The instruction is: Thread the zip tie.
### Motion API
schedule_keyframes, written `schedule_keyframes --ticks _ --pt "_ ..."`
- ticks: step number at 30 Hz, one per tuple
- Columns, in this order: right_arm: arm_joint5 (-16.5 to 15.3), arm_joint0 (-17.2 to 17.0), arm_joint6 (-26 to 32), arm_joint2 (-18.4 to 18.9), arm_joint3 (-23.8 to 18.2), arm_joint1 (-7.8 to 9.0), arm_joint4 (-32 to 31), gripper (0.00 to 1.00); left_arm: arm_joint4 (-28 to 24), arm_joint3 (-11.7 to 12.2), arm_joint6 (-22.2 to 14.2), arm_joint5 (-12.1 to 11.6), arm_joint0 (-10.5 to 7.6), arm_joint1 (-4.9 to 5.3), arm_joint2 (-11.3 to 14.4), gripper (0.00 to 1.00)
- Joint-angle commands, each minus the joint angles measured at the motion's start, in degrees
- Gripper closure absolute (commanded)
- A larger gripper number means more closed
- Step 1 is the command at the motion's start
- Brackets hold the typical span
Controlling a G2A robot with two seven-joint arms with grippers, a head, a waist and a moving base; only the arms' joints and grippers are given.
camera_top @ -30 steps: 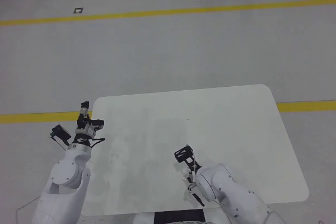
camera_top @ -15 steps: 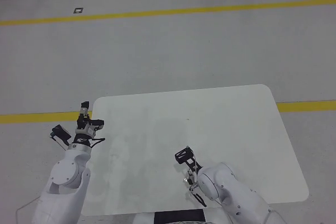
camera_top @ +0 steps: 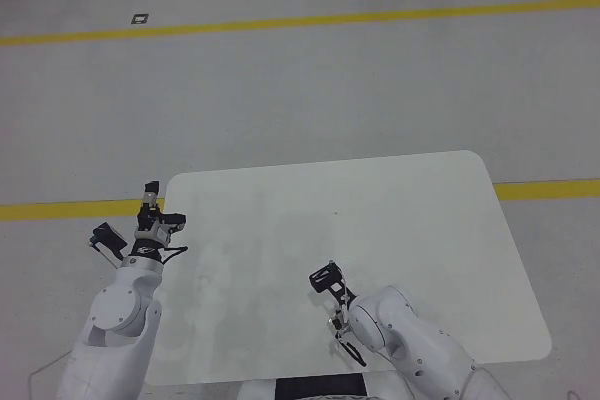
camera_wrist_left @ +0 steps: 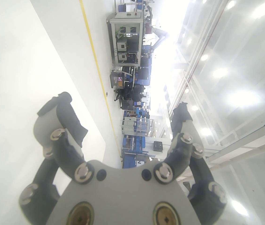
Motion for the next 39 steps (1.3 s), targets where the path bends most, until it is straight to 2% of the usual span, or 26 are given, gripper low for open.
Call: schedule_keyframes --ticks 1,3,9,13,17,30,39 --pt "-0.1 0.2 0.0 -0.1 0.5 -0.06 0.2 0.85 0.0 0.0 0.0 0.0 0.0 0.0 0.0 0.0" --pt "0.0 0.5 0.0 -0.2 1.1 -0.15 0.4 0.85 0.0 0.0 0.0 0.0 0.0 0.0 0.0 0.0" --pt "0.2 1.4 0.0 -0.5 2.7 -0.33 1.7 0.95 0.0 0.0 0.0 0.0 0.0 0.0 0.0 0.0" --pt "0.4 1.7 0.0 -0.8 3.1 -0.36 1.9 0.98 0.0 0.0 0.0 0.0 0.0 0.0 0.0 0.0" --pt "0.7 2.0 0.0 -1.2 3.7 -0.35 1.9 0.98 0.0 0.0 0.0 0.0 0.0 0.0 0.0 0.0" --pt "1.9 2.7 0.0 -2.0 4.6 -0.17 1.9 0.85 0.0 0.0 0.0 0.0 0.0 0.0 0.0 0.0" --pt "1.7 2.8 0.0 -2.4 4.5 0.1 1.9 0.86 0.0 0.0 0.0 0.0 0.0 0.0 0.0 0.0"
